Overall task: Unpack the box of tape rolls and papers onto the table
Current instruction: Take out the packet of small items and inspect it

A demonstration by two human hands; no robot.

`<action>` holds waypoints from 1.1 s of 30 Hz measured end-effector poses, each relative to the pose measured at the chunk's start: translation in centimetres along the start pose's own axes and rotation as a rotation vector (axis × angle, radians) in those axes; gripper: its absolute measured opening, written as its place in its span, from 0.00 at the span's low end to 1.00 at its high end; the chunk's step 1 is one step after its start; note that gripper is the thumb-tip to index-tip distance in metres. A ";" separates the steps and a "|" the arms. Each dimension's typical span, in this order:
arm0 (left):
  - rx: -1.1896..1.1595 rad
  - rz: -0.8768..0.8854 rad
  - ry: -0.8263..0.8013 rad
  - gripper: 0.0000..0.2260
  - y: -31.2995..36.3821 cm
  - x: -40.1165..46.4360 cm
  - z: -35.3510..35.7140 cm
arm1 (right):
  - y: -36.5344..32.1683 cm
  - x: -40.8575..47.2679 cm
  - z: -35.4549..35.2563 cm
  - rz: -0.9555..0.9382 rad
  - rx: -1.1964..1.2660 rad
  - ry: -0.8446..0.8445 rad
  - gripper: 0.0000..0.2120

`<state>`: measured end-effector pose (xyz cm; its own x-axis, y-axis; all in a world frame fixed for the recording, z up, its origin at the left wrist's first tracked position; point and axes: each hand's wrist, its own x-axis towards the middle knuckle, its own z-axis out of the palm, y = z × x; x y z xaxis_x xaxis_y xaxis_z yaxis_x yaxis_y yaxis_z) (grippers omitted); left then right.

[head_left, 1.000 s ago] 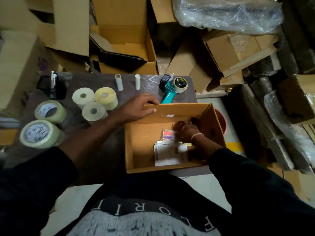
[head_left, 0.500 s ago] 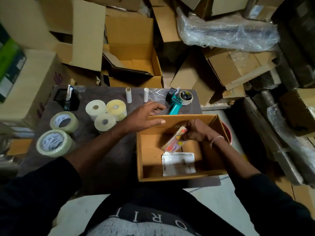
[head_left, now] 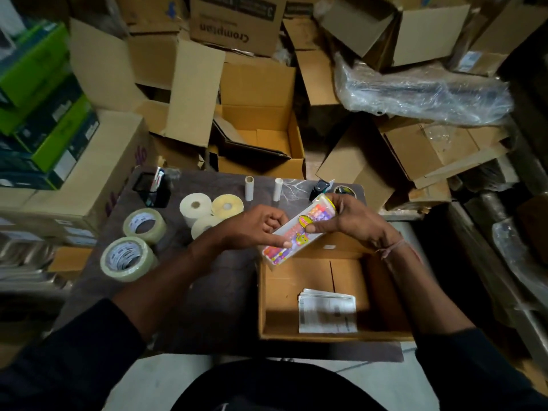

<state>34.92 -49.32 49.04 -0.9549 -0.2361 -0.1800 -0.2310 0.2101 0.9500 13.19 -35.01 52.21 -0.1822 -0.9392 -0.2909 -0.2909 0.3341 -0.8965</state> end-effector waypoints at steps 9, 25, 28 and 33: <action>-0.235 -0.103 -0.024 0.20 -0.9 -2.0 -1.5 | -1.5 3.1 1.9 -0.099 0.225 0.359 0.16; -0.787 -0.135 0.626 0.10 -3.3 -1.0 -3.2 | -0.8 3.1 9.2 0.064 0.422 0.321 0.17; -0.830 -0.122 0.645 0.09 -3.9 -1.0 -3.0 | -0.4 3.2 11.2 0.070 0.523 0.254 0.18; -0.849 -0.077 0.693 0.09 -4.3 -1.3 -2.9 | 0.0 3.5 12.5 0.032 0.575 0.260 0.09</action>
<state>37.73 -52.69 45.97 -0.5706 -0.7581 -0.3159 0.1718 -0.4863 0.8567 24.35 -39.28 47.01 -0.4259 -0.8554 -0.2949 0.2563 0.1986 -0.9460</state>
